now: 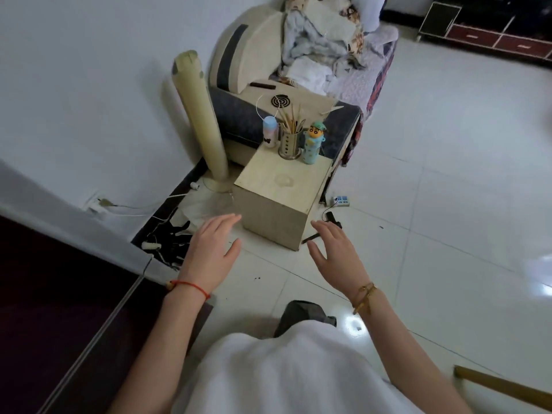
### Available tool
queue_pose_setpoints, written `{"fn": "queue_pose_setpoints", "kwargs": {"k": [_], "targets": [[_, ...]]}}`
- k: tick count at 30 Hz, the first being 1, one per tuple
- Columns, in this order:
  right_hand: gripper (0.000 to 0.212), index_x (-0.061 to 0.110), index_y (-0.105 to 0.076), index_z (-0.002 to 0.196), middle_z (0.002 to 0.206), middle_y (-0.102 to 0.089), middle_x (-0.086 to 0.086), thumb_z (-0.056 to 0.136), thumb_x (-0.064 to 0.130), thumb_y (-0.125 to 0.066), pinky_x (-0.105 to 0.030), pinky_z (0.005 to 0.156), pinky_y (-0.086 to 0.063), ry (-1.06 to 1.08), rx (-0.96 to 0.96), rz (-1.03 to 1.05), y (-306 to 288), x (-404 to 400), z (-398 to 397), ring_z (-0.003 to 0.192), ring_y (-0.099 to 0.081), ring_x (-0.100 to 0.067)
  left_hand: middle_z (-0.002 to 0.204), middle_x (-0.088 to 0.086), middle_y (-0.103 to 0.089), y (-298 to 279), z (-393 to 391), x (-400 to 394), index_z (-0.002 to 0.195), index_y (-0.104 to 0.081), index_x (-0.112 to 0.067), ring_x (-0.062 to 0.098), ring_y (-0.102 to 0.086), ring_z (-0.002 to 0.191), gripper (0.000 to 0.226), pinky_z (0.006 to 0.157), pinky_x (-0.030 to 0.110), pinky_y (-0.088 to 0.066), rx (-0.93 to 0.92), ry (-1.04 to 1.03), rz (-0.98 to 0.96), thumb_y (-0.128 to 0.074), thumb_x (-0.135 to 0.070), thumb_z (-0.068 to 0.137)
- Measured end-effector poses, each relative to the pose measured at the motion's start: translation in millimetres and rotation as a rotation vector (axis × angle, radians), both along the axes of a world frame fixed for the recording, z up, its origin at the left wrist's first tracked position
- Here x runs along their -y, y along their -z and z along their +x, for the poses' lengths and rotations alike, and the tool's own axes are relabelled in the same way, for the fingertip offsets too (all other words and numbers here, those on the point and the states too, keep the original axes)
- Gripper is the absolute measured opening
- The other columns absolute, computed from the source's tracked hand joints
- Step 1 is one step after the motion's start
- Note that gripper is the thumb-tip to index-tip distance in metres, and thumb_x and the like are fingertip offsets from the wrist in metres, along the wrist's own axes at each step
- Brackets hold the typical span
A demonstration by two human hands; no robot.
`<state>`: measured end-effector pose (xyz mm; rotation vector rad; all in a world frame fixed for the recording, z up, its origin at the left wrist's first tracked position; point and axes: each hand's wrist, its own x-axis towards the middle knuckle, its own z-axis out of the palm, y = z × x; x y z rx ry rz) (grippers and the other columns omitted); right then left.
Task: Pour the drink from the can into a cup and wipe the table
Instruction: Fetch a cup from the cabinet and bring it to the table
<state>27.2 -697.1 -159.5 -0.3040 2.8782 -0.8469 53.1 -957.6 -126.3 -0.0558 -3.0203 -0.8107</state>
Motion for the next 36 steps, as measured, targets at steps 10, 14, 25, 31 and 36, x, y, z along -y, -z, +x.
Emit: {"fn": "queue_pose_setpoints", "kwargs": {"k": [10, 14, 25, 31, 36], "targets": [[0.047, 0.013, -0.043, 0.143, 0.144, -0.047, -0.002, 0.099, 0.032, -0.046, -0.033, 0.117, -0.027, 0.091, 0.051, -0.004, 26.5, 10.0, -116.1, 0.138, -0.036, -0.019, 0.146, -0.003, -0.047, 28.9, -138.3, 7.5, 0.144, -0.045, -0.020, 0.013, -0.039, 0.136, 0.048, 0.114, 0.029, -0.029, 0.077, 0.071, 0.023, -0.053, -0.026, 0.097], [0.046, 0.013, -0.043, 0.143, 0.143, -0.047, -0.002, 0.100, 0.030, -0.046, -0.034, 0.118, -0.026, 0.116, 0.060, -0.006, 28.3, 2.4, -181.8, 0.137, -0.036, -0.019, 0.142, -0.002, -0.051, 33.9, -212.2, 8.6, 0.142, -0.047, -0.020, 0.015, -0.043, 0.133, 0.047, 0.112, 0.030, -0.034, 0.081, 0.084, 0.017, -0.056, -0.025, 0.096], [0.042, 0.012, -0.047, 0.139, 0.138, -0.051, -0.003, 0.100, 0.026, -0.043, -0.030, 0.109, -0.033, 0.165, 0.158, 0.006, 44.1, -21.2, -344.9, 0.130, -0.042, -0.020, 0.140, 0.000, -0.053, 64.0, -366.7, -7.0, 0.143, -0.044, -0.019, 0.018, -0.049, 0.129, 0.052, 0.107, 0.041, -0.045, 0.137, 0.040, 0.029, -0.058, -0.024, 0.093], [0.041, 0.011, -0.050, 0.137, 0.134, -0.053, -0.010, 0.099, 0.020, -0.040, -0.035, 0.105, -0.039, 0.283, 0.379, -0.062, 96.7, -21.8, -387.7, 0.126, -0.047, -0.027, 0.145, 0.006, -0.047, 106.6, -421.6, -19.5, 0.145, -0.041, -0.014, 0.024, -0.043, 0.134, 0.056, 0.111, 0.041, -0.039, 0.284, 0.017, 0.074, -0.061, -0.018, 0.092], [0.040, 0.009, -0.051, 0.136, 0.134, -0.054, -0.013, 0.099, 0.014, -0.038, -0.037, 0.104, -0.042, 0.365, 0.487, -0.080, 140.6, -19.3, -422.0, 0.125, -0.049, -0.030, 0.145, 0.007, -0.046, 156.9, -461.9, -24.2, 0.147, -0.037, -0.014, 0.025, -0.043, 0.133, 0.061, 0.111, 0.040, -0.038, 0.404, 0.077, 0.063, -0.062, -0.018, 0.092]]}}
